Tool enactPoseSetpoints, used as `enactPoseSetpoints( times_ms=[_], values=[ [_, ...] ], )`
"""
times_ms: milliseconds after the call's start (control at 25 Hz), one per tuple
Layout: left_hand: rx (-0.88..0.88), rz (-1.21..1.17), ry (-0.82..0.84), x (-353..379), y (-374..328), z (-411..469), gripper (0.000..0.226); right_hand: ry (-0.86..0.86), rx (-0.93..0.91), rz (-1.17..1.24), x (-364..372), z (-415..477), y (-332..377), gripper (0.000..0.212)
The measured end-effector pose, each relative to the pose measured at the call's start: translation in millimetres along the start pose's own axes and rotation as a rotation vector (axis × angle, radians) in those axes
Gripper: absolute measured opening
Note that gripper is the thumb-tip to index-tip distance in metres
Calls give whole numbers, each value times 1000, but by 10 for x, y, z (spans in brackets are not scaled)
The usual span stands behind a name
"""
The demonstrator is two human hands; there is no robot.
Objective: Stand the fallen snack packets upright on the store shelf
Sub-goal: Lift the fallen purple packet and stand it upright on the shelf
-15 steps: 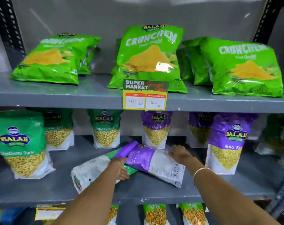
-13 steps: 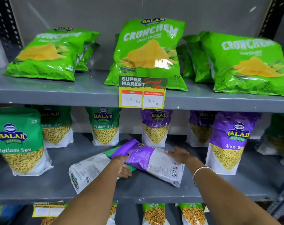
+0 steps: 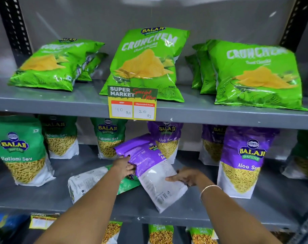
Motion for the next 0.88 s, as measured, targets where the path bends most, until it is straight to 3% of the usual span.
enactPoseSetpoints(
  times_ms=[40, 120, 200, 280, 400, 560, 680, 720, 800, 880],
  values=[
    [32, -1, -1, -13, -72, -72, 26, 14, -27, 20, 10, 85, -17, 68],
    [90, -11, 63, 5, -210, -176, 9, 26, -90, 102, 46, 182, -3, 71],
    [125, 33, 146, 81, -342, -249, 39, -53, -169, 139, 61, 76, 81, 74],
    [189, 144, 198, 215, -440, -274, 52, -180, -228, 225, 72, -81, 150, 89],
    [215, 228, 247, 428, -426, -202, 50, -413, -241, 323, 67, -150, 61, 68],
    [202, 180, 301, 591, -290, -64, 15, -552, -229, 411, 94, -157, -95, 64],
    [106, 397, 339, 551, -96, 42, 67, -606, -226, 373, 111, -74, -162, 68],
    [71, 501, 354, 524, 3, 57, 74, -625, -218, 356, 120, -90, -164, 69],
    [24, 649, 348, 446, 169, 158, 67, -671, -180, 341, 126, -93, -199, 69],
    [22, 716, 375, 406, 213, 195, 46, -643, -141, 341, 141, -77, -215, 58]
  ],
)
Point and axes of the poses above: each hand's wrist, its own z-axis towards the middle knuckle, its own x-axis out of the palm, y = z × x, the point moved 3 cm from there along z, towards the middle knuckle, and after that the axes turned 4 degrees about -x, right-handed, at the moved point
